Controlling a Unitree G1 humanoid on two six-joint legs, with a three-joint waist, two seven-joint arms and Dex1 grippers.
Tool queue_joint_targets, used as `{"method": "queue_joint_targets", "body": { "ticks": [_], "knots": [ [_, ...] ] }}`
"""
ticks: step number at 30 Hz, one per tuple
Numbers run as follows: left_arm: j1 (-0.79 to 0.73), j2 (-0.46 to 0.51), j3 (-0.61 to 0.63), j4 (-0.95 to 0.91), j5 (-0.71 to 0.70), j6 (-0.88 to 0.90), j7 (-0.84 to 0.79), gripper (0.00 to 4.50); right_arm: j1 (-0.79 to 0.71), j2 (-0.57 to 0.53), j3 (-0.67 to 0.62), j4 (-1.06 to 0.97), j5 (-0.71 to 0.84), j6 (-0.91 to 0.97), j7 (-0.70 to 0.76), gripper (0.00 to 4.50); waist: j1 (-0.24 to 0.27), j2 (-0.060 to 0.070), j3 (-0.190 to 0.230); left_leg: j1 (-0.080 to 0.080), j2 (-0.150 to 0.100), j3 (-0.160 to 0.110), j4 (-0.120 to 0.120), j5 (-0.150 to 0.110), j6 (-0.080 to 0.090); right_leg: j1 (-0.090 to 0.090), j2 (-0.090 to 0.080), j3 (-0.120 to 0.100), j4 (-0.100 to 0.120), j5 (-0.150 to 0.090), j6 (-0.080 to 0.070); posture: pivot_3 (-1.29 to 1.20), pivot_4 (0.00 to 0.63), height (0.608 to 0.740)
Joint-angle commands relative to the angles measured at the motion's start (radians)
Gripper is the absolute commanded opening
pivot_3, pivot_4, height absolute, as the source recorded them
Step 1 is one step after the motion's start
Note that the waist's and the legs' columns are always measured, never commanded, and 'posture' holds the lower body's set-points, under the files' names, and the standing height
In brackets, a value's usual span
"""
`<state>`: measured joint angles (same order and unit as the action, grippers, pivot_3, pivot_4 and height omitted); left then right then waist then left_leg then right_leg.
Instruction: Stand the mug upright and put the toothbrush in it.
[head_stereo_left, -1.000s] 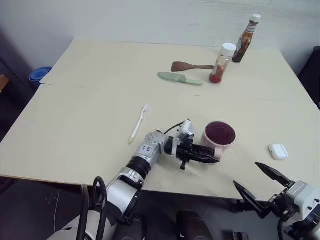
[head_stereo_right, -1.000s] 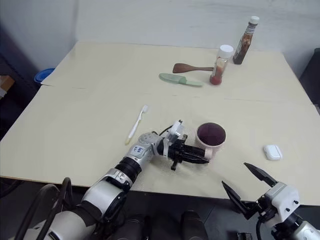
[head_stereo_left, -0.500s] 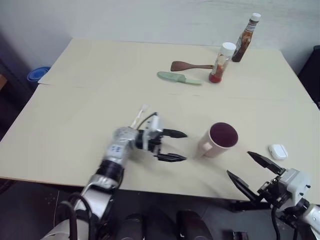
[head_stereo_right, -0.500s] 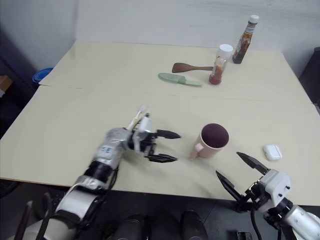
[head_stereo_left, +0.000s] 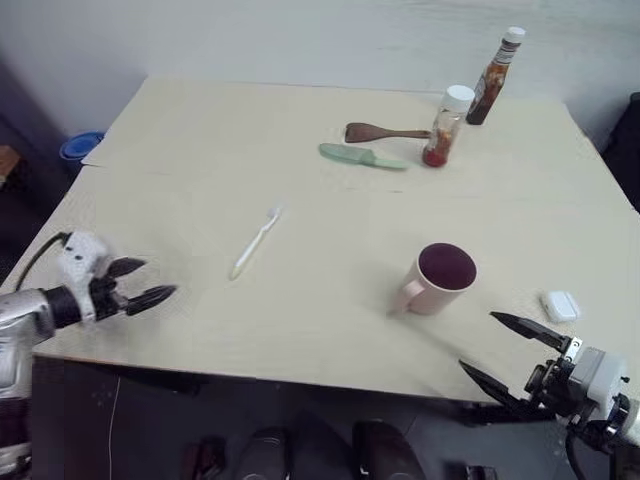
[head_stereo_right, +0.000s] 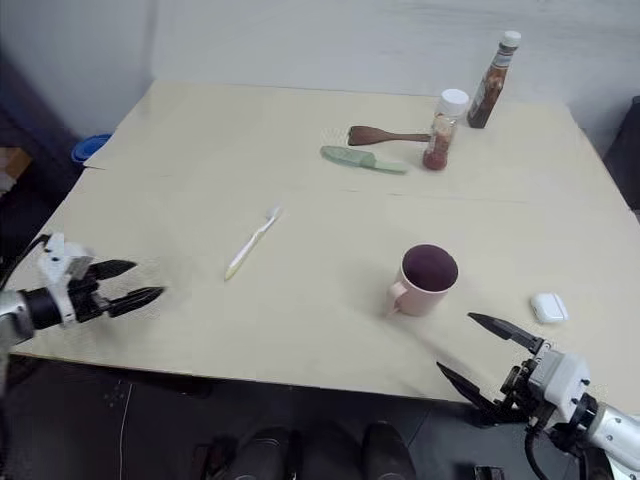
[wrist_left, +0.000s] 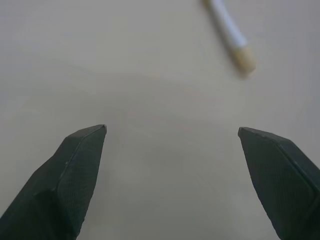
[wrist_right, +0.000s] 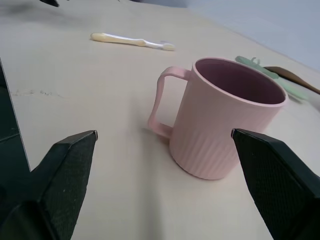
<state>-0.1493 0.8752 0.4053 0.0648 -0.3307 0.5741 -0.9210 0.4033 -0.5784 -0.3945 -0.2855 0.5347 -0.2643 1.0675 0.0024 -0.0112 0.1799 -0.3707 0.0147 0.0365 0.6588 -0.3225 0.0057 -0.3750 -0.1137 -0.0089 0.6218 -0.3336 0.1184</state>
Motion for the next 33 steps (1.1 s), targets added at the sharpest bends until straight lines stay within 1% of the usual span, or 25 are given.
{"method": "queue_joint_targets", "body": {
  "ticks": [1,3,4,6,7,9,10,13,16,19,23,25,28,29,30,32,33],
  "knots": [
    [-0.139,-0.004,-0.071,-0.157,-0.075,0.218,0.076,4.48,-0.009,-0.033,-0.055,-0.109,0.073,0.101,-0.086,4.5,0.016,0.0,0.0,-0.001,0.0,0.0,0.0,0.0,-0.002,0.0,-0.002,-0.002,0.0,0.0,0.0,0.0,0.15,0.74],
    [-0.266,-0.039,-0.15,-0.183,-0.082,0.368,0.145,4.48,-0.002,-0.038,-0.078,-0.143,0.072,0.111,-0.104,4.5,0.028,0.0,0.0,-0.003,0.0,-0.001,0.0,0.001,-0.004,0.001,-0.003,-0.005,0.0,0.0,0.0,0.0,0.15,0.74],
    [-0.323,-0.057,-0.193,-0.175,-0.076,0.409,0.165,4.48,0.006,-0.042,-0.082,-0.153,0.064,0.112,-0.102,4.5,0.027,0.0,0.0,-0.003,0.0,-0.001,0.0,0.001,-0.005,0.001,-0.003,-0.006,0.0,0.0,0.0,0.0,0.15,0.74],
    [-0.438,-0.106,-0.28,-0.112,-0.063,0.487,0.192,4.48,0.018,-0.043,-0.091,-0.166,0.054,0.12,-0.107,4.5,0.023,0.0,0.0,-0.003,-0.001,-0.001,0.0,0.004,-0.004,0.001,-0.002,-0.006,-0.001,0.0,0.0,0.0,0.15,0.74],
    [-0.49,-0.13,-0.331,-0.06,-0.036,0.487,0.202,4.48,0.021,-0.041,-0.093,-0.169,0.05,0.124,-0.114,4.5,0.021,0.0,0.0,-0.003,-0.001,0.0,-0.001,0.005,-0.007,0.001,0.0,-0.006,-0.001,0.0,0.0,0.0,0.15,0.74],
    [-0.586,-0.169,-0.444,0.071,0.042,0.462,0.223,4.48,0.026,-0.038,-0.091,-0.177,0.046,0.127,-0.121,4.5,0.017,0.0,0.0,-0.003,-0.001,0.004,-0.002,0.006,-0.007,0.0,0.005,-0.011,0.001,0.001,0.001,0.0,0.15,0.74],
    [-0.637,-0.196,-0.491,0.155,0.081,0.42,0.23,4.48,0.03,-0.038,-0.089,-0.183,0.042,0.126,-0.12,4.5,0.012,0.0,0.0,-0.003,-0.002,0.006,-0.002,0.006,-0.007,0.0,0.01,-0.011,0.001,0.001,0.001,0.0,0.15,0.74],
    [-0.757,-0.254,-0.618,0.364,0.189,0.291,0.22,4.48,0.048,-0.029,-0.093,-0.213,0.045,0.14,-0.139,4.5,0.001,-0.003,0.001,-0.002,-0.002,0.01,-0.001,0.006,-0.006,-0.001,0.015,-0.008,0.002,0.001,0.002,0.0,0.15,0.74],
    [-0.839,-0.299,-0.705,0.515,0.252,0.22,0.156,3.89,0.081,-0.027,-0.097,-0.259,0.05,0.167,-0.161,4.5,0.0,-0.003,0.001,-0.002,-0.001,0.01,0.0,0.006,-0.007,-0.002,0.016,-0.007,0.001,0.001,0.002,0.0,0.15,0.74],
    [-0.88,-0.314,-0.795,0.599,0.327,0.117,0.056,2.97,0.12,-0.017,-0.117,-0.309,0.053,0.202,-0.201,4.5,0.001,-0.003,0.001,-0.001,0.0,0.011,0.001,0.006,-0.006,-0.001,0.015,-0.006,0.001,0.001,0.002,0.0,0.15,0.74],
    [-0.917,-0.341,-0.812,0.687,0.36,0.078,-0.023,1.77,0.148,0.0,-0.13,-0.332,0.047,0.202,-0.223,4.5,0.003,-0.003,0.001,0.0,0.0,0.011,0.001,0.007,-0.005,-0.001,0.013,-0.005,0.002,0.002,0.003,0.0,0.15,0.74],
    [-0.929,-0.358,-0.794,0.753,0.372,0.051,-0.025,1.16,0.172,0.023,-0.145,-0.337,0.042,0.182,-0.23,4.5,0.004,-0.003,0.001,0.0,0.0,0.011,0.002,0.007,-0.005,0.0,0.012,-0.005,0.002,0.002,0.004,0.0,0.15,0.74],
    [-0.939,-0.382,-0.729,0.817,0.354,0.012,-0.006,0.37,0.217,0.059,-0.171,-0.333,0.041,0.147,-0.221,4.5,0.012,-0.003,0.0,0.0,0.0,0.01,0.002,0.006,-0.004,0.0,0.012,-0.005,0.002,0.002,0.004,0.0,0.15,0.74],
    [-0.943,-0.396,-0.677,0.819,0.316,-0.001,-0.008,0.1,0.235,0.069,-0.18,-0.331,0.04,0.135,-0.215,4.5,0.013,-0.003,0.0,0.0,0.0,0.011,0.002,0.006,-0.002,0.0,0.012,-0.005,0.002,0.002,0.004,0.0,0.15,0.74],
    [-0.946,-0.404,-0.64,0.82,0.292,-0.011,-0.014,0.09,0.249,0.077,-0.185,-0.333,0.04,0.126,-0.212,4.5,0.016,-0.003,0.0,0.0,0.0,0.011,0.002,0.004,-0.001,0.0,0.012,-0.005,0.002,0.002,0.004,0.0,0.15,0.74],
    [-0.991,-0.44,-0.473,0.734,0.129,0.006,-0.073,0.09,0.302,0.116,-0.215,-0.327,0.045,0.085,-0.2,4.5,0.022,-0.003,0.001,0.0,0.0,0.011,0.002,0.004,0.001,-0.001,0.011,-0.005,0.003,0.002,0.004,0.0,0.15,0.74],
    [-1.007,-0.457,-0.414,0.694,0.067,0.014,-0.097,0.09,0.321,0.131,-0.225,-0.324,0.05,0.071,-0.197,4.5,0.026,-0.005,0.002,-0.002,0.0,0.01,0.003,0.004,0.001,-0.001,0.011,-0.006,0.003,0.002,0.004,0.0,0.15,0.74]
  ]
}}
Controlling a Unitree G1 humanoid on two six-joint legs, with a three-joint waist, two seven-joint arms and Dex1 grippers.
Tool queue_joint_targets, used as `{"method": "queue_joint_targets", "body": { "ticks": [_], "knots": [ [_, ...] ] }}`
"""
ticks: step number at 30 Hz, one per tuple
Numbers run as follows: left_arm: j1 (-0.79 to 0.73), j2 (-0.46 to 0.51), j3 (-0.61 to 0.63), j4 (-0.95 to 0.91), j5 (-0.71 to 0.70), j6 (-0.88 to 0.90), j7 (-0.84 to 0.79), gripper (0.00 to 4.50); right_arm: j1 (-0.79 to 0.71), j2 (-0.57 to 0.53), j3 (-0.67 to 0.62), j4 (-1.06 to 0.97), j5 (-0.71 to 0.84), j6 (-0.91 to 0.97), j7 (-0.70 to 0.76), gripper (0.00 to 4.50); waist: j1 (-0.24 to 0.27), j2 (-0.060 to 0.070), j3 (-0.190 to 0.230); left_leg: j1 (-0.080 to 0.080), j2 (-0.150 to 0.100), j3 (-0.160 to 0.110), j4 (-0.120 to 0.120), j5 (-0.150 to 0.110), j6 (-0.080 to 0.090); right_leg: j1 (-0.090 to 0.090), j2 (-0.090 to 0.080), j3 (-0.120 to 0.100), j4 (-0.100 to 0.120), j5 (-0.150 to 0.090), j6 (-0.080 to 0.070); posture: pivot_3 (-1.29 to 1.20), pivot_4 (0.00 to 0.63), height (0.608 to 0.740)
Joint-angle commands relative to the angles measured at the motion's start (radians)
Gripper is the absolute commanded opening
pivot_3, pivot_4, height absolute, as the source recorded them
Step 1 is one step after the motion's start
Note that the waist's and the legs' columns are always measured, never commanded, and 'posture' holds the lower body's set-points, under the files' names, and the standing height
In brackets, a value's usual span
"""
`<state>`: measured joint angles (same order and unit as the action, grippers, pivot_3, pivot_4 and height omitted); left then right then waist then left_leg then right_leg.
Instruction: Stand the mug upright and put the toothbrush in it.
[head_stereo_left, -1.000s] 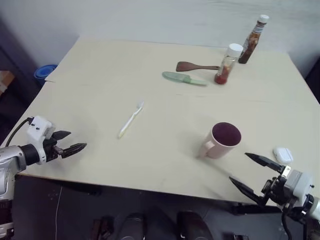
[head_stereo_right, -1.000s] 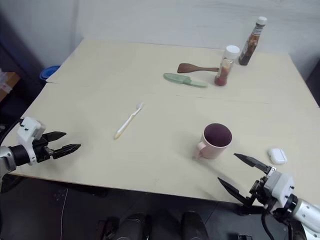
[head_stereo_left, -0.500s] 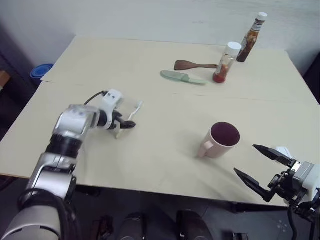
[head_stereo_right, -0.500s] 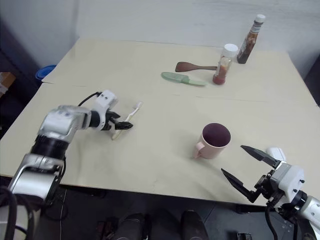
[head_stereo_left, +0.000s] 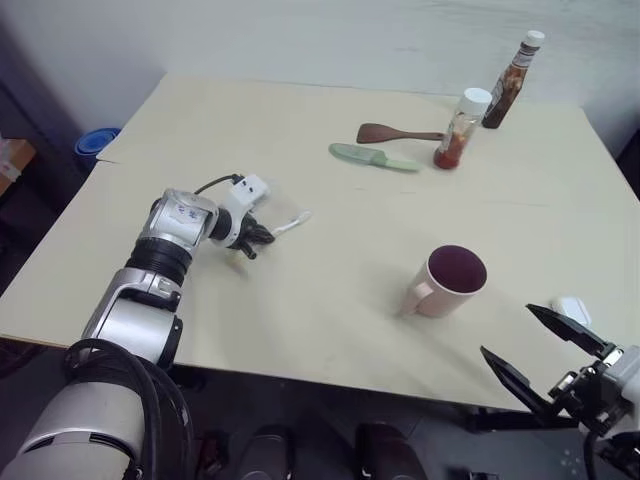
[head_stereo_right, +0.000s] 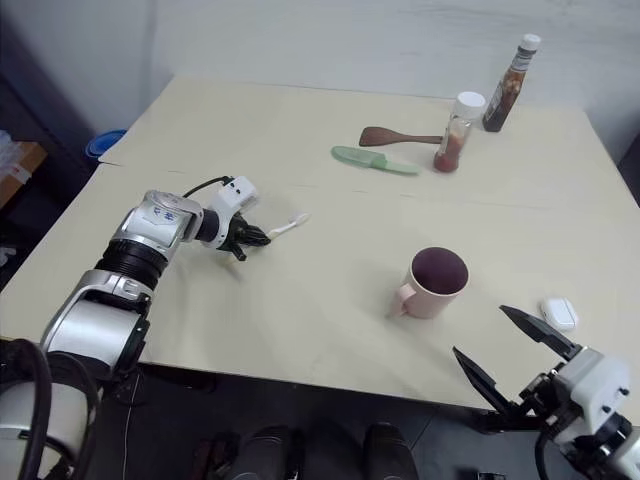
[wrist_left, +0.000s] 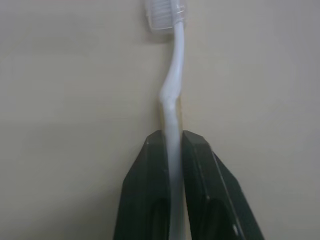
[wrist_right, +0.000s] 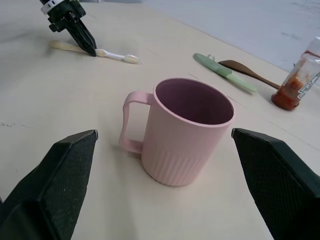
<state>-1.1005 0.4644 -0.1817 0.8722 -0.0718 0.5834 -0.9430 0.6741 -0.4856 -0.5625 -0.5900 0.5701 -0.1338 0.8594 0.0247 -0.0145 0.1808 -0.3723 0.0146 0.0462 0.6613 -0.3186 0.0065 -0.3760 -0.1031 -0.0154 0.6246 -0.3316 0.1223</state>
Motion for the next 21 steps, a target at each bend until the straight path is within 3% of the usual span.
{"method": "queue_joint_targets", "body": {
  "ticks": [1,3,6,9,14,18,21],
  "knots": [
    [-0.054,-0.069,0.212,-0.211,-0.27,0.001,-0.144,0.09,0.071,0.057,-0.068,-0.017,0.021,-0.072,0.011,4.5,0.003,-0.003,0.002,-0.004,0.0,-0.003,0.002,0.002,-0.003,-0.001,0.0,-0.003,0.0,0.0,0.0,0.0,0.15,0.74],
    [-0.038,-0.116,0.243,-0.377,-0.389,0.028,-0.239,0.09,0.104,0.085,-0.081,-0.012,0.03,-0.087,0.012,4.5,0.001,-0.005,0.003,-0.007,0.0,-0.005,0.003,0.003,-0.005,-0.002,-0.001,-0.004,0.001,0.0,0.001,0.0,0.15,0.74],
    [-0.002,-0.269,0.271,-0.517,-0.55,0.064,-0.284,0.09,0.131,0.137,-0.105,0.018,0.027,-0.133,0.0,4.5,-0.001,-0.003,0.002,-0.009,0.0,-0.006,0.003,0.002,-0.005,-0.001,-0.001,-0.004,-0.002,0.001,0.002,0.0,0.15,0.74],
    [0.057,-0.421,0.211,-0.533,-0.557,-0.045,-0.336,0.09,0.129,0.193,-0.133,0.049,0.035,-0.184,-0.024,4.5,-0.001,0.0,0.0,-0.007,-0.001,-0.004,0.003,0.001,-0.004,0.001,-0.001,-0.004,-0.003,0.001,0.002,0.0,0.15,0.74],
    [0.125,-0.628,0.13,-0.375,-0.479,-0.308,-0.378,0.09,0.171,0.274,-0.106,0.062,0.035,-0.276,0.007,4.5,-0.005,-0.001,0.001,-0.002,-0.002,0.0,0.003,0.002,-0.005,0.002,0.003,0.001,-0.005,0.001,0.003,0.0,0.15,0.74],
    [0.118,-0.715,0.132,-0.156,-0.392,-0.624,-0.351,0.09,0.186,0.314,-0.038,0.045,0.019,-0.302,0.014,4.5,-0.024,0.001,0.0,0.003,0.0,0.004,0.001,-0.001,-0.001,0.002,0.006,0.005,-0.004,0.003,0.002,0.0,0.15,0.74],
    [0.097,-0.737,0.131,-0.04,-0.361,-0.762,-0.36,0.09,0.192,0.321,0.002,0.033,0.011,-0.309,0.008,4.5,-0.025,0.003,-0.001,0.002,0.002,0.004,0.001,-0.001,0.0,0.001,0.005,0.006,-0.004,0.003,0.002,0.0,0.15,0.74]
  ]
}}
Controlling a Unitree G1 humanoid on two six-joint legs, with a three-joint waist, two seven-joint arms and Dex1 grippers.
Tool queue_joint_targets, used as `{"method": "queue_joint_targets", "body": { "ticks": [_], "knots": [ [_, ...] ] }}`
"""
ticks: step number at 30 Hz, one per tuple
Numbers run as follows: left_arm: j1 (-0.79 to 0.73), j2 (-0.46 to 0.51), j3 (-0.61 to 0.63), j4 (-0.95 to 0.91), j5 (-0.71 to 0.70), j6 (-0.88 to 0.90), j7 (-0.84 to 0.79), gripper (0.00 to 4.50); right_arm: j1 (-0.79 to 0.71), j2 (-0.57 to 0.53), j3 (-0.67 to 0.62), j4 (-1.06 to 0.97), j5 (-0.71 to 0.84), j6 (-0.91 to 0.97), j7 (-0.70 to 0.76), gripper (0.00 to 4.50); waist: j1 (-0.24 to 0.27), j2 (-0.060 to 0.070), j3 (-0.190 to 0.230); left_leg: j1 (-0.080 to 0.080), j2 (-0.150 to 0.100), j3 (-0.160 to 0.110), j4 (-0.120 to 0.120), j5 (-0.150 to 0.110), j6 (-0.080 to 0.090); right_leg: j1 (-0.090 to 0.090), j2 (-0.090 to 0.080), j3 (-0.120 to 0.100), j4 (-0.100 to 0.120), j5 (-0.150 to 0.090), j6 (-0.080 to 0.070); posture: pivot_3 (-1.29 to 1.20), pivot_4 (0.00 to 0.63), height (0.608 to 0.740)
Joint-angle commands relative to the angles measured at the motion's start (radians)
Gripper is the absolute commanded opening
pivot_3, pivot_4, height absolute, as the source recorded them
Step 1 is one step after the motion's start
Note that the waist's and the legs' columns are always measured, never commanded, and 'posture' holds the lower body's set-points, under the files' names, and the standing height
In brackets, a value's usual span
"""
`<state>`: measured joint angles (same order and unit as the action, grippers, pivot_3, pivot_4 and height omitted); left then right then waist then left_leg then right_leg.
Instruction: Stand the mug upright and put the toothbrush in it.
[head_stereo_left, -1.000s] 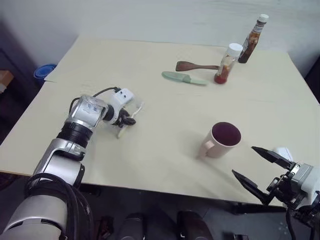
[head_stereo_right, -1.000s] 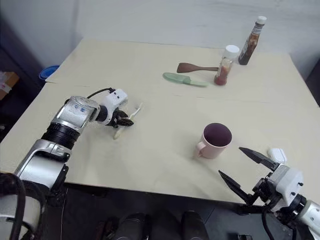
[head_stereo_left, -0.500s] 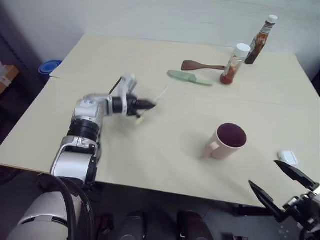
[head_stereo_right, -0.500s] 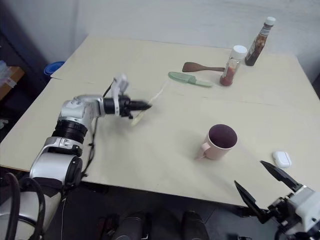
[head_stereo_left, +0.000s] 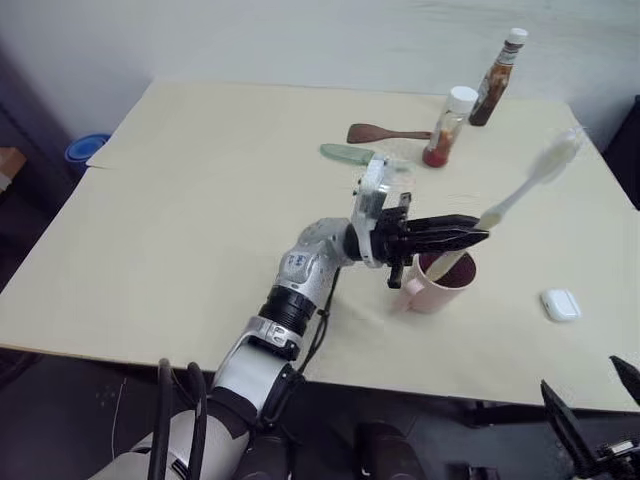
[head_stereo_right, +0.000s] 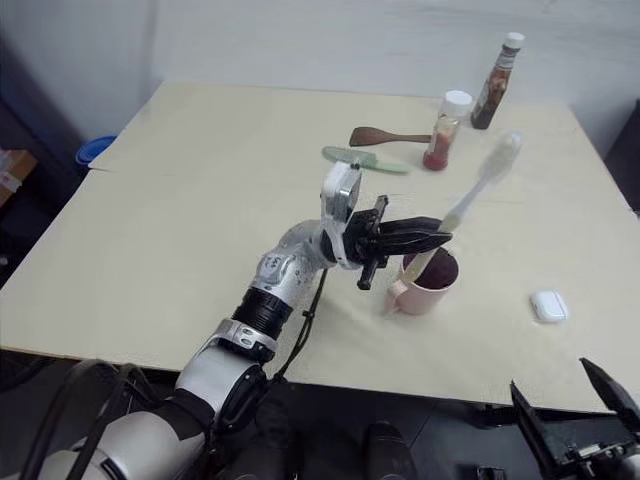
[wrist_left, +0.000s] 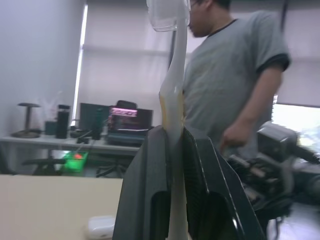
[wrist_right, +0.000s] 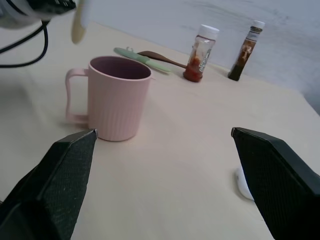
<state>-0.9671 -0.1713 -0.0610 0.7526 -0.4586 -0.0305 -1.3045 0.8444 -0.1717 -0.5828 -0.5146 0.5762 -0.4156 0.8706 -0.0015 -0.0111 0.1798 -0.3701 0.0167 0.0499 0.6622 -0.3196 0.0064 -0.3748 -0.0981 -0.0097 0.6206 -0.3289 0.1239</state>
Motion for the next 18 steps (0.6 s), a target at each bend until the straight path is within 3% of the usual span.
{"method": "queue_joint_targets", "body": {
  "ticks": [1,4,7,13,18],
  "knots": [
    [-0.052,-0.11,0.027,0.117,0.025,-0.186,0.024,0.09,0.022,0.007,0.034,-0.044,0.004,-0.027,-0.007,4.5,0.003,0.0,0.0,-0.001,0.0,0.0,0.0,0.0,0.0,0.0,-0.001,0.0,0.0,0.0,0.0,0.0,0.15,0.74],
    [-0.102,-0.132,0.072,0.215,0.016,-0.273,0.068,0.09,0.019,0.005,0.063,-0.041,-0.007,-0.029,-0.014,4.5,0.006,0.0,0.0,-0.002,-0.001,0.0,0.0,-0.002,0.003,-0.001,-0.003,-0.001,-0.002,0.0,0.0,0.0,0.15,0.74],
    [-0.156,-0.153,0.107,0.268,-0.015,-0.253,0.05,0.09,0.012,-0.01,0.087,-0.035,-0.021,-0.028,-0.018,4.5,0.017,-0.001,0.0,-0.004,-0.002,0.0,0.0,-0.003,0.005,-0.001,-0.004,-0.002,-0.003,0.0,0.001,0.0,0.15,0.74],
    [-0.191,-0.142,0.122,0.205,-0.087,-0.042,-0.052,0.09,0.007,-0.051,0.142,-0.067,0.002,0.003,-0.011,4.5,0.025,0.0,0.0,-0.005,-0.003,0.0,0.001,-0.003,0.005,-0.001,-0.003,-0.003,-0.005,0.0,0.001,0.0,0.15,0.74],
    [-0.175,-0.171,0.109,0.209,-0.054,-0.089,-0.031,0.09,-0.058,-0.106,0.236,-0.111,-0.012,0.021,0.003,4.5,0.02,-0.001,0.0,-0.005,-0.003,0.0,0.002,-0.003,0.005,-0.001,-0.001,-0.003,-0.003,0.0,0.001,0.0,0.15,0.74]
  ]
}}
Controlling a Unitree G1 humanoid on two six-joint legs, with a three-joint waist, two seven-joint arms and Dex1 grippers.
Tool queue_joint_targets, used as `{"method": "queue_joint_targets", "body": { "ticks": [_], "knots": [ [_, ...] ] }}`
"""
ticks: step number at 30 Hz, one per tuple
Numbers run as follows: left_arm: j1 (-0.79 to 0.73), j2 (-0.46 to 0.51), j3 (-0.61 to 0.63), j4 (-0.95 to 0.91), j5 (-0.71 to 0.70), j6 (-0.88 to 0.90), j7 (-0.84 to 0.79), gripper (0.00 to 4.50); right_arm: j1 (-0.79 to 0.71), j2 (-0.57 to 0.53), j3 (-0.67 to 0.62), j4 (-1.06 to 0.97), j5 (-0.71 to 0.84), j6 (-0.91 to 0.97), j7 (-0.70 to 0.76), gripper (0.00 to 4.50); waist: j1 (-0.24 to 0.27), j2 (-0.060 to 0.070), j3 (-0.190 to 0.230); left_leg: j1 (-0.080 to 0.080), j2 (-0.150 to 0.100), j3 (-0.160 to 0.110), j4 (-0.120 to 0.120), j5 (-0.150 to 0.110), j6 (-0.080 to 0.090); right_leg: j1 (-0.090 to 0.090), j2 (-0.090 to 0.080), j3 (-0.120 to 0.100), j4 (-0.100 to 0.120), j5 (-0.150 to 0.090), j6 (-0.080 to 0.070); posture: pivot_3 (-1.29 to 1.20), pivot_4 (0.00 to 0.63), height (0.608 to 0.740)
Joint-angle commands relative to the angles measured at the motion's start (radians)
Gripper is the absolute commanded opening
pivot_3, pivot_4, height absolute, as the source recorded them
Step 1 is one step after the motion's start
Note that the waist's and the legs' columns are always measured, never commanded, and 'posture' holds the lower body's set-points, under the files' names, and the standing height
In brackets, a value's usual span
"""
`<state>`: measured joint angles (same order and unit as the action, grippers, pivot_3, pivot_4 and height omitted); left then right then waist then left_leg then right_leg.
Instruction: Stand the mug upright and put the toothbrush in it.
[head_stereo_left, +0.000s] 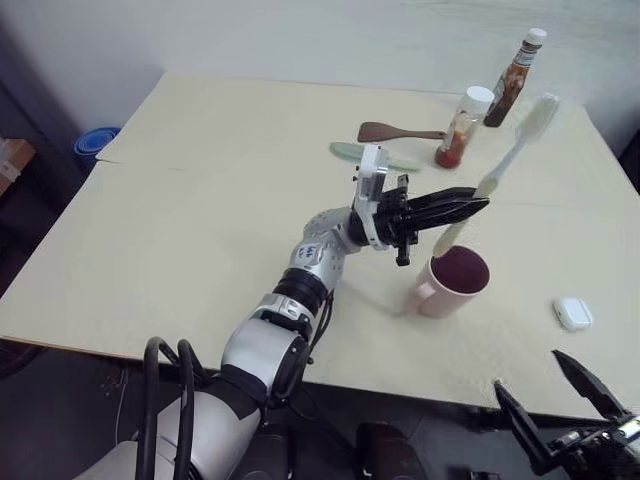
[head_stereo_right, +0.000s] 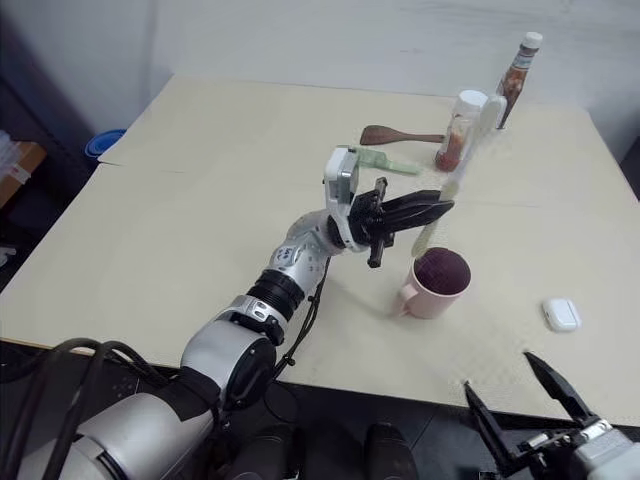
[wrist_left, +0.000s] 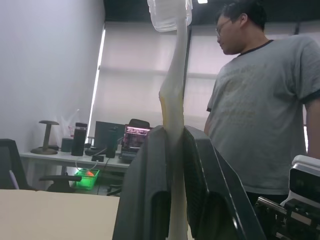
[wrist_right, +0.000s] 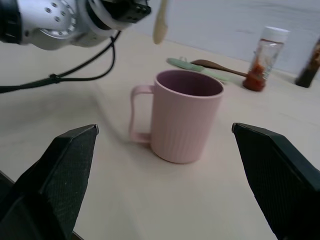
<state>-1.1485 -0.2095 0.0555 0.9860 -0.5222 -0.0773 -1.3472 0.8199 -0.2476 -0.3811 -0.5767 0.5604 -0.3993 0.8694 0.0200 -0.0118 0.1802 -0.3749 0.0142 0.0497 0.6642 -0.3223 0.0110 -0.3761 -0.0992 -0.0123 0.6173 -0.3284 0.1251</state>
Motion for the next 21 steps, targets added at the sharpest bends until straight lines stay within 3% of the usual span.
{"method": "queue_joint_targets", "body": {
  "ticks": [1,5,10,21],
  "knots": [
    [0.009,-0.139,-0.008,-0.02,0.013,-0.057,0.017,0.09,-0.048,-0.037,0.043,-0.051,0.0,0.009,-0.002,4.5,-0.001,0.0,0.0,0.0,0.0,0.0,0.0,0.0,0.0,0.0,0.0,0.0,0.001,0.0,0.0,0.0,0.15,0.74],
    [0.019,-0.178,-0.003,0.053,0.046,-0.194,0.07,0.09,-0.121,-0.071,0.044,-0.056,0.014,0.048,-0.052,4.5,0.004,0.0,0.0,0.001,0.0,0.0,0.001,0.0,-0.001,0.0,0.0,0.0,0.002,0.0,0.0,0.0,0.15,0.74],
    [-0.001,-0.22,0.009,0.171,0.078,-0.298,0.137,0.09,-0.101,-0.09,0.028,-0.069,0.025,0.074,-0.078,4.5,0.008,0.0,0.0,0.0,0.0,-0.001,0.001,0.0,-0.001,0.0,0.0,-0.001,0.001,0.0,0.0,0.0,0.15,0.74],
    [-0.038,-0.286,0.031,0.177,0.022,-0.21,0.063,0.09,-0.018,-0.059,0.041,-0.123,0.006,0.074,-0.134,4.5,0.005,0.0,0.0,-0.001,-0.002,0.0,0.002,0.0,0.0,0.0,0.001,-0.001,0.0,0.0,0.001,0.0,0.15,0.74]
  ]
}}
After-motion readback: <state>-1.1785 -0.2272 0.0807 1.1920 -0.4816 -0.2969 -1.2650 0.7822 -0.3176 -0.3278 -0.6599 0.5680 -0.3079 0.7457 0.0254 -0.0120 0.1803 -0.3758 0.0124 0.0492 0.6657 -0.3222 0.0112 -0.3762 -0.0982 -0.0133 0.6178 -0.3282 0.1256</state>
